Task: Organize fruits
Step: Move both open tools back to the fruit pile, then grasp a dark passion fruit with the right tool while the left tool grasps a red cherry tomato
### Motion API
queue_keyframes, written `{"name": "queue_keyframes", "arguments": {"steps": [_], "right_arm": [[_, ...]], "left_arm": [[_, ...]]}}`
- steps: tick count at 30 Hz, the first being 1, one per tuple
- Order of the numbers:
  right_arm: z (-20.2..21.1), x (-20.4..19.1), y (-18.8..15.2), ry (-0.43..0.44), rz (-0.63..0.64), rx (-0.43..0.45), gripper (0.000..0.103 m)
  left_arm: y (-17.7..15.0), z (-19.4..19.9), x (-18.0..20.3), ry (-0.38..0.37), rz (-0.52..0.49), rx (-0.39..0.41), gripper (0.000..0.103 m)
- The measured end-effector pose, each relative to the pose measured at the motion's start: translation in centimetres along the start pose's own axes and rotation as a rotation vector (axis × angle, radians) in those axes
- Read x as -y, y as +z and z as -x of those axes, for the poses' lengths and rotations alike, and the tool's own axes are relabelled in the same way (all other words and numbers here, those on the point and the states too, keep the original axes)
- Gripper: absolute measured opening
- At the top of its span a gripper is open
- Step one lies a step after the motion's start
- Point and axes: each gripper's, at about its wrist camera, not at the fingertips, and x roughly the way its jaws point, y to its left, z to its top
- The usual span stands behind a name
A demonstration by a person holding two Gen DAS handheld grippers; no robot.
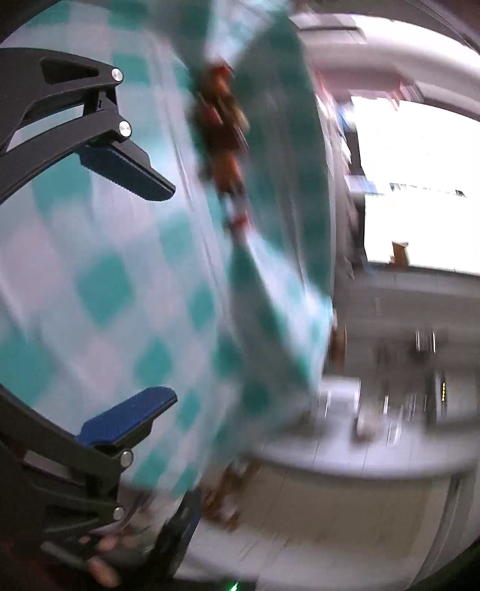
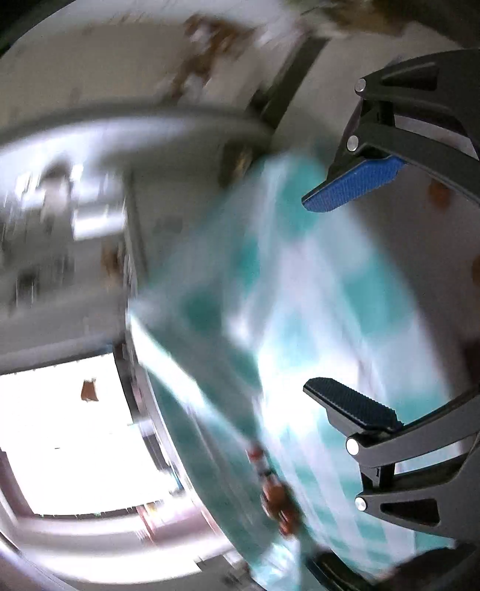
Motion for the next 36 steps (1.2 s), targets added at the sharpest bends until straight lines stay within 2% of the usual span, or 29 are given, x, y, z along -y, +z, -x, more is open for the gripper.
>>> {"name": "queue_keyframes", "arguments": {"steps": [1,4,5,9,12,14,18,20,23,27,29,32,36], "right_arm": [[-0.6,-2.6,0.4,0.043,0.043,-0.010,0.089],[-2.6,-8.5,1.2,0.141,0.131,-0.047,0.089],[-3.4,-10.5,0.9,0.161,0.154,-0.061,0.089],[-8.1,-15.9,1.7,0.205,0.225,-0.126,0.089],[-11.6,-18.3,2.8,0.267,0.144,-0.194,0.089],[-14.7,-18.8,4.0,0.325,0.037,-0.255,0.088],[-20.2,-21.2,5.8,0.426,-0.108,-0.354,0.080],[-22.5,-23.0,6.6,0.452,-0.148,-0.390,0.077],[-25.7,-24.3,7.3,0.419,-0.231,-0.439,0.073],[-29.3,-25.9,7.8,0.356,-0.296,-0.497,0.064],[-30.3,-27.2,8.2,0.322,-0.277,-0.504,0.059],[-31.0,-28.9,8.2,0.214,-0.196,-0.521,0.051],[-32.1,-30.0,8.3,0.132,-0.158,-0.526,0.047]], "left_arm": [[0.1,-0.2,-2.6,0.058,0.052,-0.011,0.101],[0.1,1.0,-7.8,0.167,0.148,-0.045,0.101],[0.3,0.5,-10.0,0.219,0.175,-0.079,0.101],[0.3,0.2,-14.4,0.335,0.204,-0.136,0.101],[1.5,-1.0,-17.8,0.402,0.222,-0.154,0.101],[2.3,-1.8,-19.3,0.420,0.253,-0.153,0.101],[3.5,-4.3,-21.3,0.407,0.296,-0.130,0.101],[3.7,-4.6,-21.9,0.412,0.293,-0.087,0.101],[2.8,-4.1,-22.7,0.404,0.316,-0.052,0.101],[2.1,-2.6,-24.0,0.373,0.414,-0.038,0.101],[2.2,-2.3,-24.3,0.360,0.432,-0.031,0.101],[2.1,-2.4,-24.6,0.358,0.454,-0.039,0.101],[1.7,-2.6,-25.0,0.345,0.495,-0.060,0.101]]}}
